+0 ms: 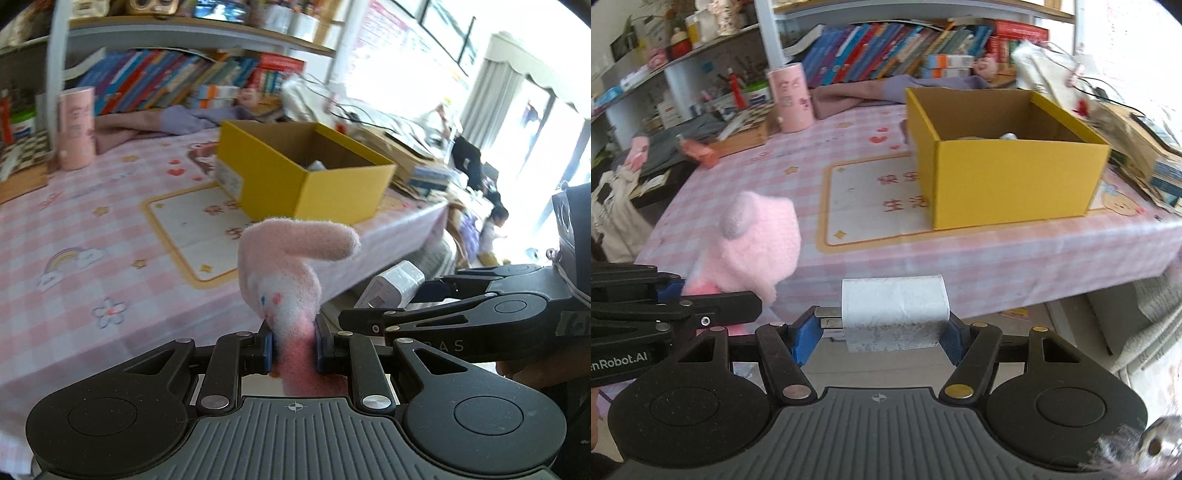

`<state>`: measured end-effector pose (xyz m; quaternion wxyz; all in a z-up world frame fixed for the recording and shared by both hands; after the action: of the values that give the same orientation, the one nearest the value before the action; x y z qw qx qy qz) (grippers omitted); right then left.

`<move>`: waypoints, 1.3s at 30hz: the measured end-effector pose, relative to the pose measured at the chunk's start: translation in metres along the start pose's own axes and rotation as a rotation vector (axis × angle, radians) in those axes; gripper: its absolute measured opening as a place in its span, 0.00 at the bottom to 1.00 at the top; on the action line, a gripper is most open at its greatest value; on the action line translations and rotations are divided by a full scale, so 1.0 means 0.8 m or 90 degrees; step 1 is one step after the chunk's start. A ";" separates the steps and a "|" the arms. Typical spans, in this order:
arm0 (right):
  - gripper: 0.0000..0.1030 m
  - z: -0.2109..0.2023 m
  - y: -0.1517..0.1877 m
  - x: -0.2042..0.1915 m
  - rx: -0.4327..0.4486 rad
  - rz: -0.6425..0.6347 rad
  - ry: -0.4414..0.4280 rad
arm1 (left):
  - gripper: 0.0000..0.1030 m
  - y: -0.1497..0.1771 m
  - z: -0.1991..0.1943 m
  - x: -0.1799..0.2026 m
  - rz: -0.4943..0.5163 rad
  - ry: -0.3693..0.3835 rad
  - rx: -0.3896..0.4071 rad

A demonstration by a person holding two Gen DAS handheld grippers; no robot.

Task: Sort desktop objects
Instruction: 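Lift the bunny and charger and carry both toward the yellow box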

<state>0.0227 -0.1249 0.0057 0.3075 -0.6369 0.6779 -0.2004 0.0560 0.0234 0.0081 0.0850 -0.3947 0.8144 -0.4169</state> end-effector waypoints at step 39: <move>0.61 0.006 -0.017 0.118 -0.013 0.075 0.052 | 0.18 -0.052 0.099 0.073 0.069 0.056 -0.043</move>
<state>0.0358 -0.2190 -0.0042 0.2844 -0.5903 0.7282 -0.2007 0.0777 -0.0807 -0.0002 0.0585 -0.3342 0.8509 -0.4010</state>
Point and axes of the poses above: each gripper's, at about its wrist camera, not at the fingertips, and z roughly the way its jaws point, x to its right, y to its underside, the point moved 3 cm from there along z, roughly the way its jaws point, and after that the axes turned 4 degrees about z, right-handed, at the moved point
